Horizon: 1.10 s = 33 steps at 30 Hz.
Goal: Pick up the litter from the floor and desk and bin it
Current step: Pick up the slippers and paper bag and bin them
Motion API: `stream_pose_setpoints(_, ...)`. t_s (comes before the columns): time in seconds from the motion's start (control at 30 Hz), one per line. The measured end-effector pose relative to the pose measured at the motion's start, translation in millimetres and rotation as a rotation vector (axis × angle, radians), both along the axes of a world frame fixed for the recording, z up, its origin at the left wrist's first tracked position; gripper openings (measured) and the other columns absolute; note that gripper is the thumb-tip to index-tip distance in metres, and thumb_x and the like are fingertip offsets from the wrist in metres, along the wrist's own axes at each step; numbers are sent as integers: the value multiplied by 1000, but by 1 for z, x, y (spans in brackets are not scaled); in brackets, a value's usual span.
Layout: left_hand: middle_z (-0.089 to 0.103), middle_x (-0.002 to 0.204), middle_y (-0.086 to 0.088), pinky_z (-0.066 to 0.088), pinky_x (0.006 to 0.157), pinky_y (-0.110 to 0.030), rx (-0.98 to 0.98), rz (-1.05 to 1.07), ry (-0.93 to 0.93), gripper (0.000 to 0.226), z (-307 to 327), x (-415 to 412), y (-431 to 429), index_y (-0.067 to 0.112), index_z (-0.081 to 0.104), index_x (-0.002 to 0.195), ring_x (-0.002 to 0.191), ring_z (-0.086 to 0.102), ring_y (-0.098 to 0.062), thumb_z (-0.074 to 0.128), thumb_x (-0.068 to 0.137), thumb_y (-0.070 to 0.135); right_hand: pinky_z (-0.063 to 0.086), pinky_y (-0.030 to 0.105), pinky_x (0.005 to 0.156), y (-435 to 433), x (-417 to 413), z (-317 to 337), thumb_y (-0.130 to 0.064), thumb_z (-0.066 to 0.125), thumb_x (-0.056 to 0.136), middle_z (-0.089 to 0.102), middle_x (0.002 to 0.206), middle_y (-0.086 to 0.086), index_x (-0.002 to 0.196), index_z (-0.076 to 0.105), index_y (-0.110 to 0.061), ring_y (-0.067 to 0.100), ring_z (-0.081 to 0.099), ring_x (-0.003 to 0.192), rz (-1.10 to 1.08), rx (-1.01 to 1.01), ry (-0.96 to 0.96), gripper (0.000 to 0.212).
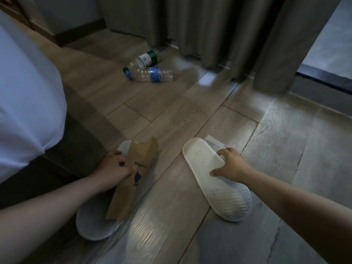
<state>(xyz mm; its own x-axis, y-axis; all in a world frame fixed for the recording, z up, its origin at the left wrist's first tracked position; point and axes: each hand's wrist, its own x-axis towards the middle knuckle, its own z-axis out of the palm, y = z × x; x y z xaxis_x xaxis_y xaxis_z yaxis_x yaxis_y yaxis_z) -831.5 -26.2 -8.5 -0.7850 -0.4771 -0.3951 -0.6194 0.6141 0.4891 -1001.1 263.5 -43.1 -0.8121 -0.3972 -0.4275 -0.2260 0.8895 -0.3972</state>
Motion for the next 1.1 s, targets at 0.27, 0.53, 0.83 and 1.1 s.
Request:
stream_pose_setpoints(0.27,5,158,-3,23,110,-27,60,-28,-19,15,3,9,5,15,69,86,145,15,-21,66,87,31,20,42,118,-21,-18,-6,-57,83,59,4,161,9,153,8,-16,29,9,147,45,82,8,127)
stream_pose_setpoints(0.53,52,110,-5,45,88,-29,-4,-97,86,20,2,18,25,12,61,100,103,53,-19,66,86,24,29,41,113,-20,-24,-15,-55,86,54,14,160,9,154,2,-14,29,21,145,25,85,-80,137)
stream_pose_setpoints(0.83,51,109,14,41,72,-20,59,-61,138,39,3,14,29,24,38,117,95,51,-4,64,88,19,27,44,116,-18,-30,-14,-55,88,52,9,161,9,154,1,-16,29,15,146,28,90,-88,139)
stream_pose_setpoints(1.1,64,108,-5,47,80,-25,39,-52,79,20,-4,15,26,14,56,109,98,60,-17,59,90,18,35,33,105,-29,-19,-18,-48,85,62,36,147,13,147,29,-9,28,34,136,42,156,-34,109)
